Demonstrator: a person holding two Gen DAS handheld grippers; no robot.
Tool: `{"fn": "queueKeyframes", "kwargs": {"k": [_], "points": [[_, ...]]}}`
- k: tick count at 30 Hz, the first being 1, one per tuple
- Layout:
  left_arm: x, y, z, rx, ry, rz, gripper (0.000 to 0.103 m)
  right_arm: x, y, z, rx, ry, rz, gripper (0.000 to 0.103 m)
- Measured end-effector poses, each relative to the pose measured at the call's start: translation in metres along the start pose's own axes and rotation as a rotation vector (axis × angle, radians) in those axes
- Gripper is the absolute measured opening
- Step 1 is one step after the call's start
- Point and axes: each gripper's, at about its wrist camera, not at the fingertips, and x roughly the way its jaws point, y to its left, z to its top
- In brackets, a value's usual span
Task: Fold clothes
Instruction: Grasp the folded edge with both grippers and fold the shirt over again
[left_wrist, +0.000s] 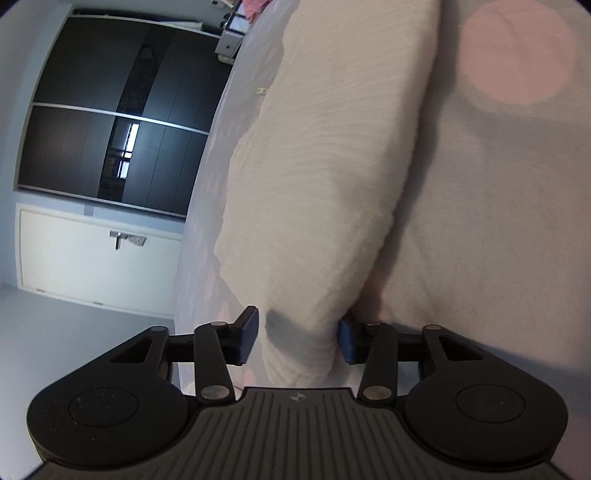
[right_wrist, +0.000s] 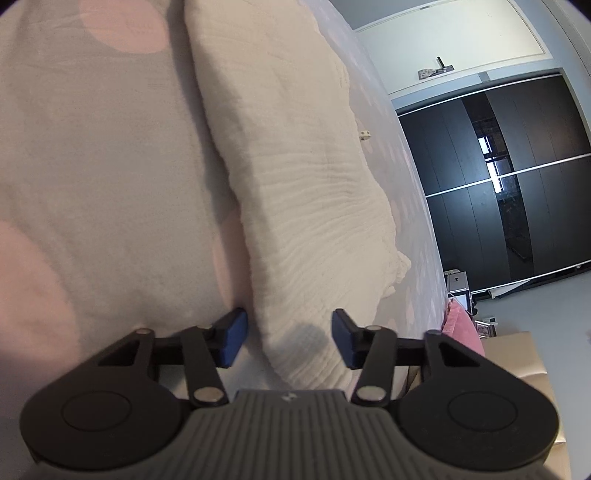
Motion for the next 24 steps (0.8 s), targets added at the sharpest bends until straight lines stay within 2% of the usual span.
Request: {"fn": "queueKeyframes", "kwargs": {"k": [1, 3, 4, 6, 7, 10, 16, 21, 24], "points": [[0.000, 0.000, 0.002, 0.003, 0.003, -0.001, 0.030, 0.003, 0.003, 0.000, -0.003, 0.005, -0.012, 0.025], [0.000, -0.001, 0.004, 0.015, 0.010, -0.002, 0.020, 0.007, 0.010, 0.001, -0.019, 0.012, -0.037, 0.010], [-0.002, -0.001, 0.004, 0.021, 0.011, -0.004, 0.016, 0.007, 0.014, 0.001, -0.032, 0.013, -0.050, 0.008], [-0.005, 0.003, 0.003, 0.021, 0.014, -0.012, 0.005, 0.004, 0.011, 0.001, -0.028, 0.015, -0.057, 0.007], [-0.007, 0.009, 0.002, -0.001, 0.019, -0.016, 0.003, 0.002, 0.006, 0.001, -0.005, 0.018, -0.058, 0.006], [-0.016, 0.026, 0.002, -0.056, 0.033, -0.021, 0.002, -0.005, -0.012, 0.003, 0.058, 0.020, -0.100, 0.005], [-0.049, 0.061, 0.008, -0.044, -0.030, 0.020, 0.001, -0.037, -0.038, 0.014, 0.077, -0.011, -0.147, 0.004], [-0.074, 0.088, -0.001, -0.006, -0.052, 0.013, 0.001, -0.073, -0.056, 0.006, 0.053, -0.017, -0.115, 0.004], [-0.099, 0.096, -0.009, 0.040, -0.075, -0.021, 0.001, -0.101, -0.064, -0.001, 0.030, -0.037, -0.076, 0.004]]}}
